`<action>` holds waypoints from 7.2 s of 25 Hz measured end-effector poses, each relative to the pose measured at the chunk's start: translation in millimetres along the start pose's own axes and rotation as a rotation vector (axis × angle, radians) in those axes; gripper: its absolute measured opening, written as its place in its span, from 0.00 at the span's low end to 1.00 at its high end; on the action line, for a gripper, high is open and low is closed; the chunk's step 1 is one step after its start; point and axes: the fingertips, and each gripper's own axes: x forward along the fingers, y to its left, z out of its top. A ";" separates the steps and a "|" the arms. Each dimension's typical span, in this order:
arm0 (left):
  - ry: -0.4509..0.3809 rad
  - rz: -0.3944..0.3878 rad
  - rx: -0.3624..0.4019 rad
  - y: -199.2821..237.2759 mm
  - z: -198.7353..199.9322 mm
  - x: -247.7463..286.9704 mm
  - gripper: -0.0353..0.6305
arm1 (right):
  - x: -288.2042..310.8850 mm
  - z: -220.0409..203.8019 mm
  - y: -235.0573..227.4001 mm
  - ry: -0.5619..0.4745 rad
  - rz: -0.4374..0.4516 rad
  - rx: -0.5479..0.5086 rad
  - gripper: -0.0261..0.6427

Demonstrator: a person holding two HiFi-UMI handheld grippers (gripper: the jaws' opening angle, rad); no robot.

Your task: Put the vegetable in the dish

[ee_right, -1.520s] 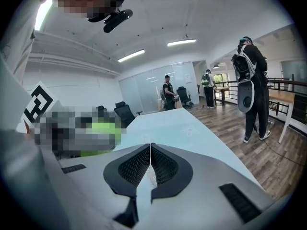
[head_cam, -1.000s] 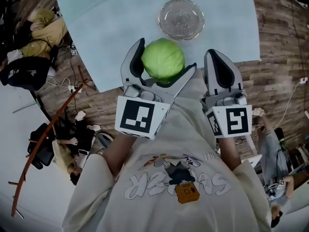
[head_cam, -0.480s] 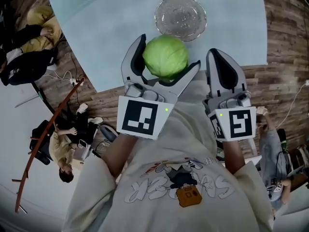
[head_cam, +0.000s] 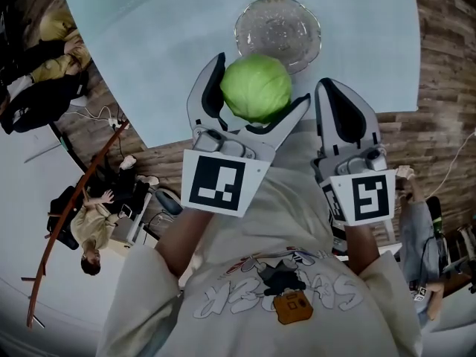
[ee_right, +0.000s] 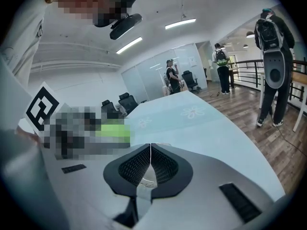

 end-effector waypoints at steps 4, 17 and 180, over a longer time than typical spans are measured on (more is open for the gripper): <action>0.005 0.009 0.005 6.8 -4.8 9.8 0.86 | 8.0 -6.1 -3.0 0.015 0.011 0.002 0.07; 0.040 0.023 -0.010 21.9 -27.4 46.7 0.86 | 30.8 -22.0 -16.0 0.048 0.030 0.025 0.07; -0.354 0.037 0.245 10.6 42.4 -233.5 0.06 | -88.7 72.1 183.1 -0.210 0.131 -0.179 0.07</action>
